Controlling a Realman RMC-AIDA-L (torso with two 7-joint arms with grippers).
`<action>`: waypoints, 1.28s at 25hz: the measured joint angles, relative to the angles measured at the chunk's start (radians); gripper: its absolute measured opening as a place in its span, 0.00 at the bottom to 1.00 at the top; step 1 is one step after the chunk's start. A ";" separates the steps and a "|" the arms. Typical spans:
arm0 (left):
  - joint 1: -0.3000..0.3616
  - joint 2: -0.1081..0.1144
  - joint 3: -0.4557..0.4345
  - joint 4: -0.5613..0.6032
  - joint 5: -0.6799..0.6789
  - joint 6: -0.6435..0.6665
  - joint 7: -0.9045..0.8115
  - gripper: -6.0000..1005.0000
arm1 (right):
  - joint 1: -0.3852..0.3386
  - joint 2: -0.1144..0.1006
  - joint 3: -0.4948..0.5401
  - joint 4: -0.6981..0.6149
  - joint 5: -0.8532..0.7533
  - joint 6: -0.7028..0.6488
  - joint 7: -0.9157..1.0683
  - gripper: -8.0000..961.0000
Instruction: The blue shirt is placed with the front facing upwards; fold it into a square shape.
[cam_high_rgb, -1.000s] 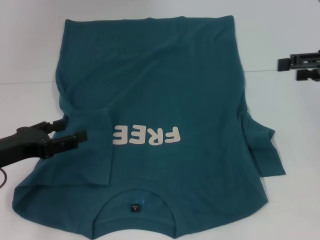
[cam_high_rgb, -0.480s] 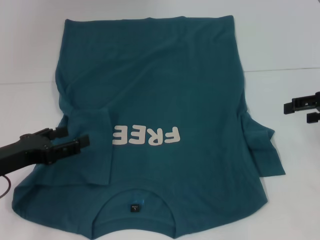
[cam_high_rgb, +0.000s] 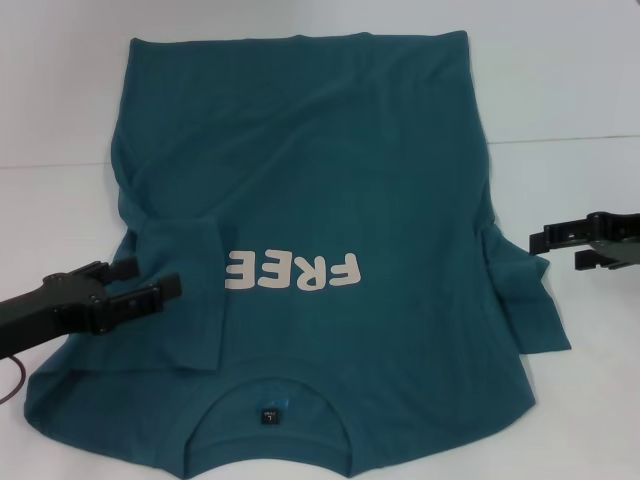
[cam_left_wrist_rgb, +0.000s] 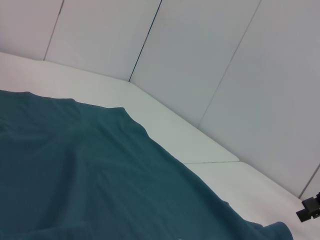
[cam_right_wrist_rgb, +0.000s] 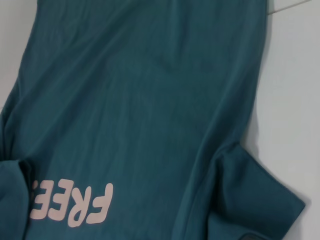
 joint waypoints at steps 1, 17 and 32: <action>0.000 0.000 0.000 0.000 0.000 0.000 0.000 0.89 | 0.001 0.003 -0.006 0.006 0.000 0.011 -0.001 0.95; 0.007 0.000 -0.002 -0.003 0.000 -0.001 0.000 0.89 | 0.012 0.011 -0.036 0.055 -0.001 0.069 -0.013 0.95; 0.008 0.000 -0.002 -0.019 0.000 -0.010 0.000 0.89 | 0.012 0.016 -0.036 0.056 -0.001 0.079 -0.015 0.95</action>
